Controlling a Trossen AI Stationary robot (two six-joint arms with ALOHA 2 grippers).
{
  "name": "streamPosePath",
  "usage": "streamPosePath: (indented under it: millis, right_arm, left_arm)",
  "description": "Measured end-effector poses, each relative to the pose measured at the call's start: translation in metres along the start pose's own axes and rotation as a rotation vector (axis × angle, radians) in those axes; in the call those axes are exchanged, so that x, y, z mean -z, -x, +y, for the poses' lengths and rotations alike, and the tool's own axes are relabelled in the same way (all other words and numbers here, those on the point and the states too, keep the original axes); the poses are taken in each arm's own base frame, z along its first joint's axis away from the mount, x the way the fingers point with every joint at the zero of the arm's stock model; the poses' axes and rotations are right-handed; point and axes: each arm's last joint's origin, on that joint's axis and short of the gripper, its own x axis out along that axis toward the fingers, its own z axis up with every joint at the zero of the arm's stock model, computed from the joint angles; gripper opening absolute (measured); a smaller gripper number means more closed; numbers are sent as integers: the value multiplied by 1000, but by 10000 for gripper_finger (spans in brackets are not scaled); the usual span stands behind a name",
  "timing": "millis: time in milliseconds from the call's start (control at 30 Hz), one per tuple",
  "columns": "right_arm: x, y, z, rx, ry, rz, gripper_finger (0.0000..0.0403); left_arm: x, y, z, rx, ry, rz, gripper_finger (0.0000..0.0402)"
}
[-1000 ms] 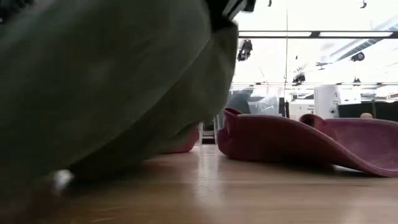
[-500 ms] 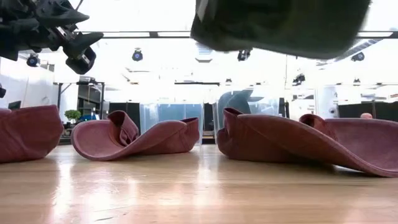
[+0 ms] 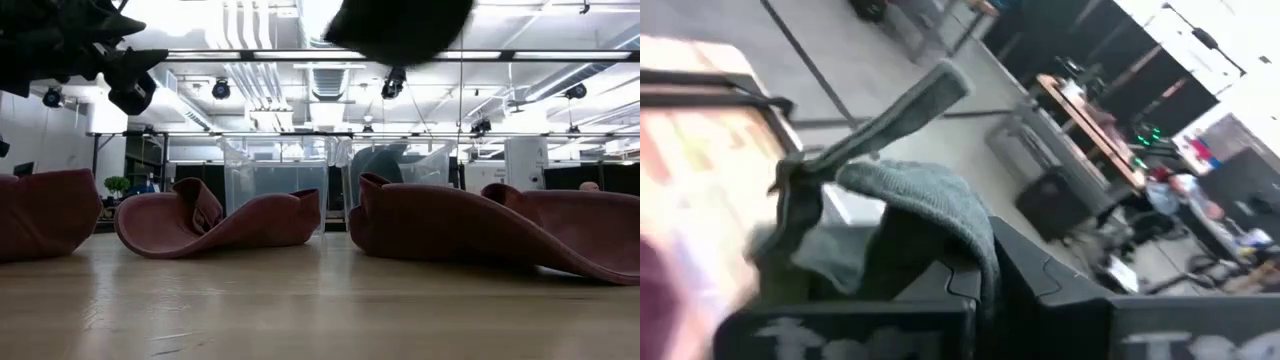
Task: Pick & Place hat
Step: Put the green cap into the right transparent bin
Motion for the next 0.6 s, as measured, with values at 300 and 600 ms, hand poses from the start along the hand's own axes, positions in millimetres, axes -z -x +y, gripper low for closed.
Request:
streamPosePath:
  millis: [300,600]
  right_arm:
    - [-3,-63,-34,-15,-26,77,8]
    - [3,-97,-58,-32,-85,132,8]
  left_arm:
    - [-1,0,0,-16,-12,-13,178]
    - [-1,0,0,-18,-12,-13,178]
